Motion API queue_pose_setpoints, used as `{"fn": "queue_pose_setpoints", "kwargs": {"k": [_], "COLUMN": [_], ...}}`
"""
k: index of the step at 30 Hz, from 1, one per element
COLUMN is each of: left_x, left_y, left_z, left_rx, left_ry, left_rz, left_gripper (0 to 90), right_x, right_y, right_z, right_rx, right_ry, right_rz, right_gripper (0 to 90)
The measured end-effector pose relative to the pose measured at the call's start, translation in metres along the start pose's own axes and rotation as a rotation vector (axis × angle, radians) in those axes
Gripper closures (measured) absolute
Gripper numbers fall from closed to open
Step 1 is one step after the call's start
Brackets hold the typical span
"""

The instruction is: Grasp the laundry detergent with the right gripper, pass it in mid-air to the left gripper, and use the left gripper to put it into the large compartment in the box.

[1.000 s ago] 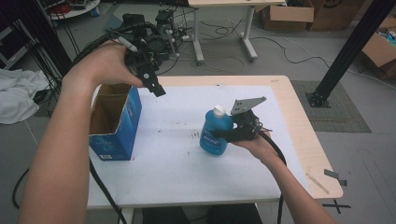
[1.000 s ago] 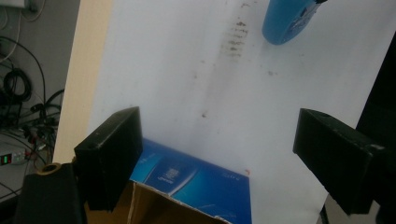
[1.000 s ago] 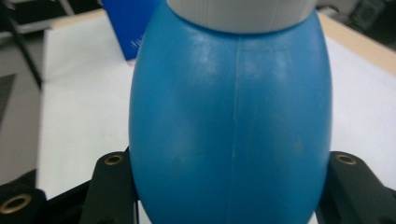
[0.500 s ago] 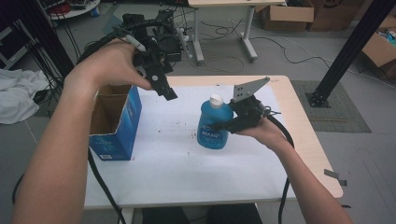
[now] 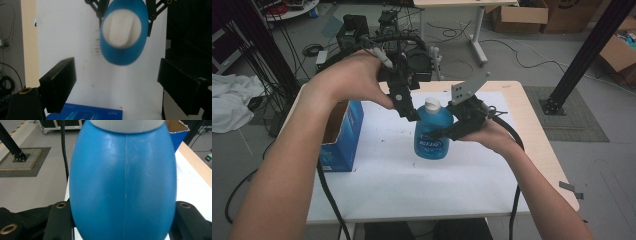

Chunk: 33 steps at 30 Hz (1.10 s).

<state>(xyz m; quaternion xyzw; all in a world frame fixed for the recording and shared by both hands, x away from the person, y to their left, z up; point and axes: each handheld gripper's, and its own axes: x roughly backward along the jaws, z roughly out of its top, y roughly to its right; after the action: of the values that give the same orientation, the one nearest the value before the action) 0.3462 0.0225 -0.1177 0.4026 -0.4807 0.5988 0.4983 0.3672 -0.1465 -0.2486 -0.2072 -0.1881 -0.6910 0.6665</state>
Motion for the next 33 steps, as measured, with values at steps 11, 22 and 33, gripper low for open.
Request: {"fn": "queue_pose_setpoints", "kwargs": {"k": [11, 22, 33], "left_x": [-0.014, -0.026, -0.032], "left_y": [0.007, 0.008, 0.008], "left_z": [0.013, 0.018, 0.018], "left_rx": [-0.026, -0.030, -0.030], "left_ry": [-0.028, -0.058, -0.086], "left_rz": [-0.012, -0.018, -0.024], "left_gripper": [17.1, 17.3, 18.1], "right_x": [-0.006, -0.009, -0.011], "right_y": [-0.006, -0.008, -0.009], "right_z": [0.009, 0.012, 0.012], "right_rx": [0.023, 0.031, 0.036], "right_ry": [-0.010, -0.014, -0.026], "right_rz": [0.010, 0.011, 0.018], "right_gripper": [44.1, 44.1, 44.1]}}
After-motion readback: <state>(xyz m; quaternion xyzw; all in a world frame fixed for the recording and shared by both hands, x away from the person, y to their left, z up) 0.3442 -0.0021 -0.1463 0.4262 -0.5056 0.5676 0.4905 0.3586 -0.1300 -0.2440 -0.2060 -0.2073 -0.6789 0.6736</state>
